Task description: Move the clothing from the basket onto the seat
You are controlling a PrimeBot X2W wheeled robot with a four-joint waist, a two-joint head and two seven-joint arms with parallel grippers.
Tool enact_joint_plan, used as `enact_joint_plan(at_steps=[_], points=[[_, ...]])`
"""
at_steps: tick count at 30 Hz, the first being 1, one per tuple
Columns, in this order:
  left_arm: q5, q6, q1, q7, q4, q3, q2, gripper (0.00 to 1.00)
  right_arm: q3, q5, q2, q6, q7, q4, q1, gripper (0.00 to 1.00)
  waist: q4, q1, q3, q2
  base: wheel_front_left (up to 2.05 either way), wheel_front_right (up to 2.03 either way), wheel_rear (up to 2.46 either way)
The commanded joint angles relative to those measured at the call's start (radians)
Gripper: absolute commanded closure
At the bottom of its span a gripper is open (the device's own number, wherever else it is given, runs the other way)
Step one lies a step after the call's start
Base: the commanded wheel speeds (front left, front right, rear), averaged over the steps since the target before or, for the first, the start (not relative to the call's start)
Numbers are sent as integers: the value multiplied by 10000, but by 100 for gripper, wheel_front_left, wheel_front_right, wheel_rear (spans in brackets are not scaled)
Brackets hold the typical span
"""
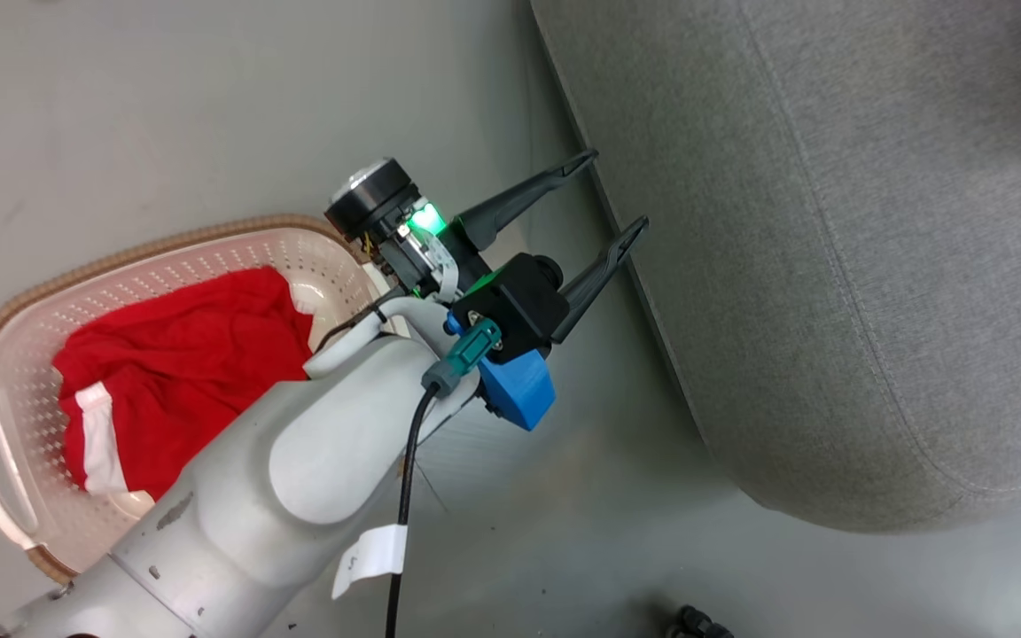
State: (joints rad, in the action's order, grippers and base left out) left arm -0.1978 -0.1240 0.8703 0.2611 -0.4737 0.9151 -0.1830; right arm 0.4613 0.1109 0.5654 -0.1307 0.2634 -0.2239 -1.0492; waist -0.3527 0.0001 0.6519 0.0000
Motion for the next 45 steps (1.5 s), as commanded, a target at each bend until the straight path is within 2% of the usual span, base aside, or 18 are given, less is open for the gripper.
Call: enact_joint_plan(at_steps=[1, 5, 15, 22, 29, 30, 31, 37, 45], points=[[88, 26, 280, -28, 93, -39, -96, 0, 33, 63, 37, -1, 16, -263, -115, 100, -98, -1, 540, 0, 0, 0, 0], [180, 21, 578, -177, 222, 2, -262, 0, -111, -145, -81, -1, 15, -960, 221, 100, -176, -1, 1055, 0, 0, 0, 0], [264, 9, 1027, -360, 579, 176, -395, 0, 314, -95, -1048, -1, 15, -2514, 1209, 100, -53, -1, 1880, 0, 0, 0, 0], [245, 54, 1166, -375, 681, 221, -465, 0, 301, -217, -1967, -1, 16, -3411, 1894, 100, 113, -1, 2120, 0, 0, 0, 0], [197, 127, 1245, -309, 677, 262, -456, 0, 348, -145, -2363, -1, 14, -4185, 2181, 100, 272, -1, 2107, 0, 0, 0, 0], [183, 134, 1227, -297, 660, 266, -444, 0, 366, -145, -2342, -1, 16, -4077, 2193, 91, 282, -1, 2067, 0, 0, 0, 0], [170, 170, 1201, -282, 652, 268, -427, 0, 365, -179, -2343, -1, 14, -3939, 2284, 0, 284, -1, 2020, 0, 0, 0, 0], [48, 251, 976, -134, 537, 291, -266, 0, 414, -161, -2346, -1, 14, -3322, 3072, 0, 270, -1, 1587, 0, 0, 0, 0], [-259, 457, 423, 48, 265, 85, 46, 0, 90, -458, -2595, -1, 16, -1252, 4771, 0, 308, -1, 197, 0, 0, 0, 0]])
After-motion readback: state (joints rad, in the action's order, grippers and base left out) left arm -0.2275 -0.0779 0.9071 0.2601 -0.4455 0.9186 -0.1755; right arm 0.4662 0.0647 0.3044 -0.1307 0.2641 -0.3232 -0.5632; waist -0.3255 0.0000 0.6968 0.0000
